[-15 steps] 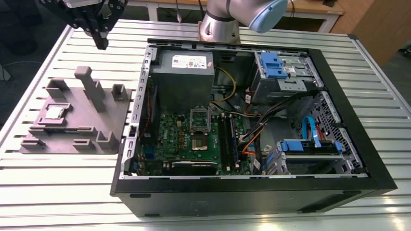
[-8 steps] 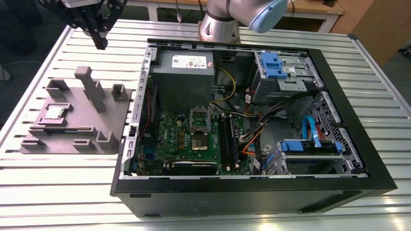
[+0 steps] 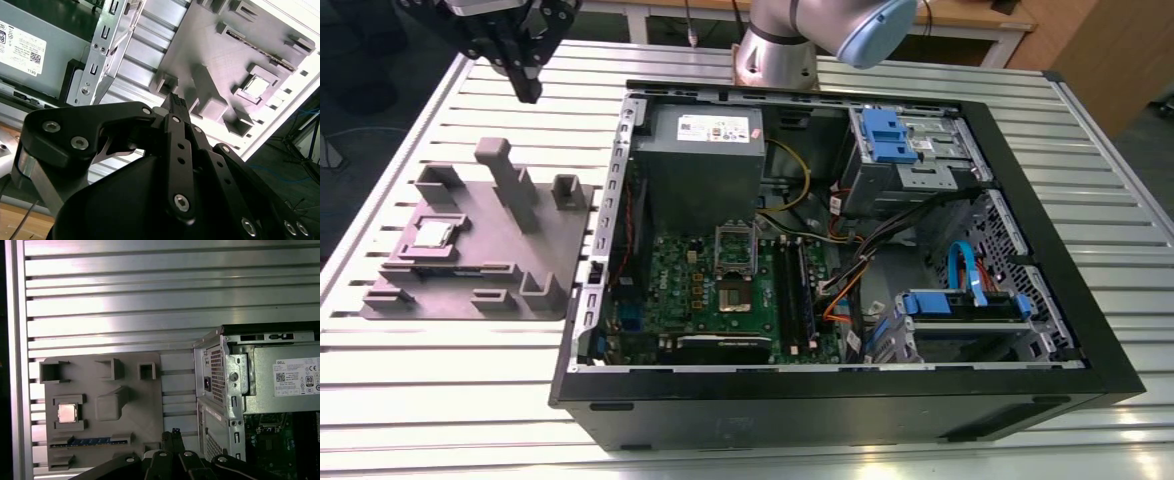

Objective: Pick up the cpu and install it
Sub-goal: 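Reach for the cpu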

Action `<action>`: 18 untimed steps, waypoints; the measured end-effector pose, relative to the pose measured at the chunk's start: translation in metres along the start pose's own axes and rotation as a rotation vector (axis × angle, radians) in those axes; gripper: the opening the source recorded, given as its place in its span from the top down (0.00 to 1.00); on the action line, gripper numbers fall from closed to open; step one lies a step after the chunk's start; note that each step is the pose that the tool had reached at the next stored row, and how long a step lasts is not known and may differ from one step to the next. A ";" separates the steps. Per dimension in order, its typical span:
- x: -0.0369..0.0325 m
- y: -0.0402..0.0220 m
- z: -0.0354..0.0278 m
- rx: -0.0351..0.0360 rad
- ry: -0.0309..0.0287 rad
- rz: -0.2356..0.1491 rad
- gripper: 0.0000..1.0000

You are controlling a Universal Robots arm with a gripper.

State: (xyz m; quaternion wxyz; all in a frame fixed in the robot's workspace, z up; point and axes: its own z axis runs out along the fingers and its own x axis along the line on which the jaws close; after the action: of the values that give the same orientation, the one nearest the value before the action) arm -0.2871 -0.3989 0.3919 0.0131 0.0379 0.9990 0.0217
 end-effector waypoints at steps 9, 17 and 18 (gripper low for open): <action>0.0020 -0.0001 0.0000 0.0000 0.0000 0.000 0.90; 0.0039 -0.0003 -0.0001 0.0000 0.0000 0.000 0.90; 0.0042 -0.0003 -0.0001 0.0000 0.0000 0.000 0.90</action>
State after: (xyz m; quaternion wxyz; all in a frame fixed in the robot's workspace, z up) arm -0.2913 -0.3989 0.3919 0.0131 0.0379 0.9990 0.0217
